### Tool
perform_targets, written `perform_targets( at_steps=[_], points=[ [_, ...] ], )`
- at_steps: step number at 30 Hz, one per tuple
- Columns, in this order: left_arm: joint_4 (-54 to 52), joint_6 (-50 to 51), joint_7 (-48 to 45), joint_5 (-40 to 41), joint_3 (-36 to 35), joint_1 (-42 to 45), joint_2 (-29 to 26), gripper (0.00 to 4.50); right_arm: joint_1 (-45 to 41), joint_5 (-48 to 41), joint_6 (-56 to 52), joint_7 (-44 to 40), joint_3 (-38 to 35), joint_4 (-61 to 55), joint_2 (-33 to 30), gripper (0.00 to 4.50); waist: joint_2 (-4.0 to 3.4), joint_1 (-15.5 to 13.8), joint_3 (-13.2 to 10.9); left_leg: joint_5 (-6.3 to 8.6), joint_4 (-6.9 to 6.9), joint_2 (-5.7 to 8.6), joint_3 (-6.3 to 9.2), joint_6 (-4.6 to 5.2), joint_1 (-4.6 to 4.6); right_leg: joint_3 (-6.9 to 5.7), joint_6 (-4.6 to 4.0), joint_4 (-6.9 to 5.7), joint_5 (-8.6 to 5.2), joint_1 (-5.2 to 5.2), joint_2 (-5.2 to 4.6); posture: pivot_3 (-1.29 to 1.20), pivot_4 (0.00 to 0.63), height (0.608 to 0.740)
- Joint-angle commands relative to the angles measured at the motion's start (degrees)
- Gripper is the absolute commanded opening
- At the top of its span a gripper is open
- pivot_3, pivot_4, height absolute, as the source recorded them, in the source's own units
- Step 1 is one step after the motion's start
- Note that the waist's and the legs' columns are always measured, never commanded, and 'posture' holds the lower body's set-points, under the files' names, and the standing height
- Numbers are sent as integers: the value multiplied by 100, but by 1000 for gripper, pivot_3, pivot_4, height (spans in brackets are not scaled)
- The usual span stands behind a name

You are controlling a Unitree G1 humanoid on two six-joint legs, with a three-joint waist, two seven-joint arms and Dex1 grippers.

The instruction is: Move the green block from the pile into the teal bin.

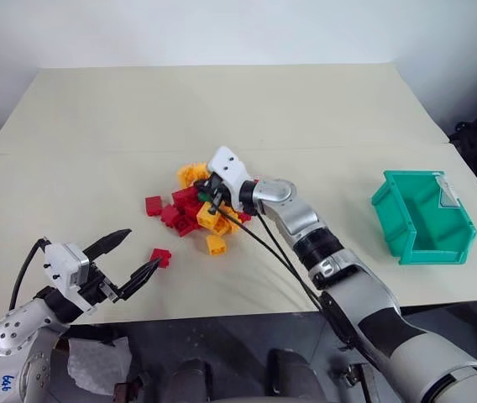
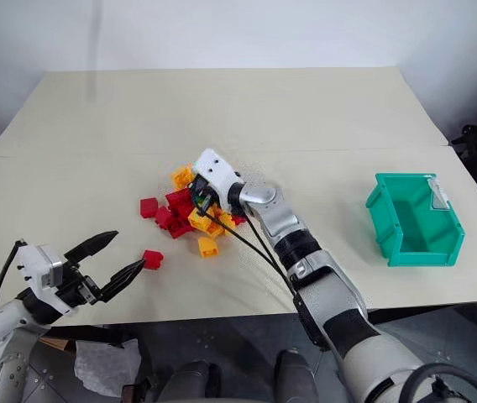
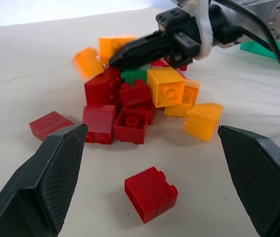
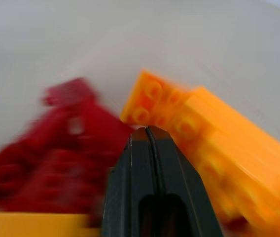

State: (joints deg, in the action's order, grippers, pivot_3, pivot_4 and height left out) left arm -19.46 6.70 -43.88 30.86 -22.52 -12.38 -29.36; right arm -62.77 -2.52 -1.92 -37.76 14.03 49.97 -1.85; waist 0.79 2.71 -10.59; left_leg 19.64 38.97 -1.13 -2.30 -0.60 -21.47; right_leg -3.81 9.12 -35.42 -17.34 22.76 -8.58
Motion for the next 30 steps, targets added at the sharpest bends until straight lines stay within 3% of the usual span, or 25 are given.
perform_targets(
  at_steps=[1, 5, 15, 22, 25, 27, 30],
  points=[
    [-109, -153, 66, -36, -53, -17, 18, 4500, -102, 4, 415, -235, -155, 117, 28, 13, 0, 51, 0, 0, -2, 0, 0, -1, 0, -1, 0, -1, 0, 0, 0, 0, 150, 740],
    [-77, -176, 98, -41, -41, 17, 16, 4500, 279, -42, 443, -941, -44, -378, -37, 13, 0, 78, 0, 2, -8, -1, -2, -1, 0, -3, -1, -1, 0, 1, 1, 0, 150, 740],
    [-87, -169, 83, -6, -71, -29, -13, 4500, 1734, 6, -798, -2128, 544, -2841, -796, 13, -1, 34, 0, 5, -1, -3, 2, -1, 1, -5, -1, -1, 0, 0, 0, 0, 150, 740],
    [-92, -164, 73, -4, -69, -45, -20, 4500, 1757, -219, -1138, -1906, 169, -3285, -918, 13, -1, 41, -1, 6, -2, -6, -2, -2, 1, -5, -2, 2, -1, 1, 2, 0, 150, 740],
    [-85, -178, 61, 2, -73, -51, -14, 4500, 1535, -650, -1894, -1866, -136, -3445, -802, 13, -1, 37, -1, 7, -2, -6, -2, -2, 1, -6, -2, 2, -1, 1, 2, 0, 150, 740],
    [-73, -195, 37, 3, -76, -50, -21, 4500, 1382, -687, -2515, -1917, -63, -3543, -872, 542, -2, 40, -1, 6, -2, -8, -3, -2, 1, -6, -3, 2, -1, 2, 2, 0, 150, 740],
    [-4, -219, -2, -21, -74, 4, -49, 4500, 1206, -478, -2628, -1570, 65, -3457, -762, 1610, -2, 35, -1, 7, -2, -10, -1, -3, 1, -7, -4, 1, -2, 2, 3, 0, 150, 740]
  ],
)
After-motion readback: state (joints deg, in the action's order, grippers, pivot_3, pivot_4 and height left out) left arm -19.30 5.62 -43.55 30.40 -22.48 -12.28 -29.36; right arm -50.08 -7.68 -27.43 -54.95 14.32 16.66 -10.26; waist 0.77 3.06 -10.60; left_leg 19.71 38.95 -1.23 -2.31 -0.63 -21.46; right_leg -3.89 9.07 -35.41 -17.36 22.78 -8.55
